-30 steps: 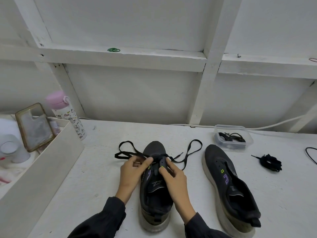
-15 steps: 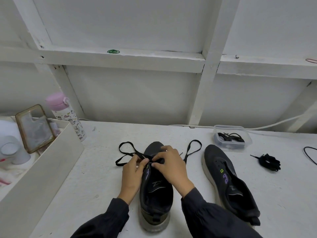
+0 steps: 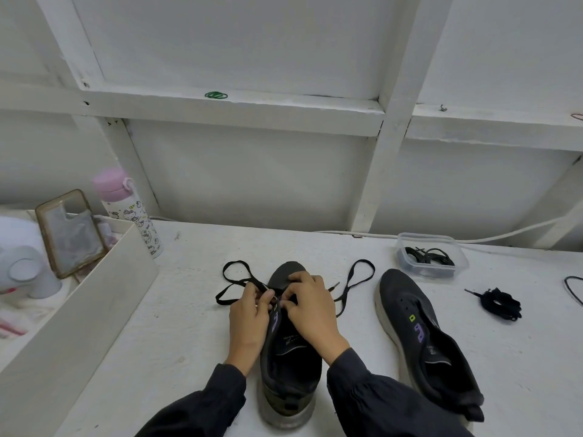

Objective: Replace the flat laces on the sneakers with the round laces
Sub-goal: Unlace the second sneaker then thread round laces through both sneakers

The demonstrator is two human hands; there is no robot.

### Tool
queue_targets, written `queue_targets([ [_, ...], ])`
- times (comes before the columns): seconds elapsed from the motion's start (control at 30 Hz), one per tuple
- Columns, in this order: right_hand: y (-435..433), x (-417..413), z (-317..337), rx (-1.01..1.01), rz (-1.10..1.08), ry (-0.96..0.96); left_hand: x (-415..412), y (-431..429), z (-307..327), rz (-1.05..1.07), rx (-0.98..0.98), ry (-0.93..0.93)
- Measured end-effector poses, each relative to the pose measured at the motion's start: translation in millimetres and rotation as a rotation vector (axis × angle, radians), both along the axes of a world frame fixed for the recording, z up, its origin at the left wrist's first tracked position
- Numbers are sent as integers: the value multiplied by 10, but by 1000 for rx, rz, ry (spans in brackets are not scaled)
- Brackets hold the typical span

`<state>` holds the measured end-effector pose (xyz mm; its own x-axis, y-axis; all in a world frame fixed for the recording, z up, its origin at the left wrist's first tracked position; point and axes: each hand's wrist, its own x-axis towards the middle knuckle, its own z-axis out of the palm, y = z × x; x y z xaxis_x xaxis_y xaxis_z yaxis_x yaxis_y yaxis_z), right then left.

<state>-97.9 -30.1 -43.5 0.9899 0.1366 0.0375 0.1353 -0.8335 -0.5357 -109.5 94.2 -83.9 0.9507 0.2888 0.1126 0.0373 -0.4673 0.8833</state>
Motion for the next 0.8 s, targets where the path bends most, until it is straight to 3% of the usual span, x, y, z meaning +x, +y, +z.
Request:
queue_targets([
  [0.07,-11,2,-23,25,-13,1,9,-2,-1,4,-23,-12],
  [0.2,-82,12,-27,172,-24,41,31,47,20,40,-260,-15],
  [0.37,-273,-13,13,683,-206,27,2,129,57,212,-553,73],
  [0.47,-504,-23,-47,660,-311,47,-29,153,77,200,-656,127],
  [0.6,-565,-85,-110,514,-183,277,-114,41,128,21,-520,150],
  [0.8,-430,-70,-146,563,-166,65,-223,-105,138,-183,-409,112],
])
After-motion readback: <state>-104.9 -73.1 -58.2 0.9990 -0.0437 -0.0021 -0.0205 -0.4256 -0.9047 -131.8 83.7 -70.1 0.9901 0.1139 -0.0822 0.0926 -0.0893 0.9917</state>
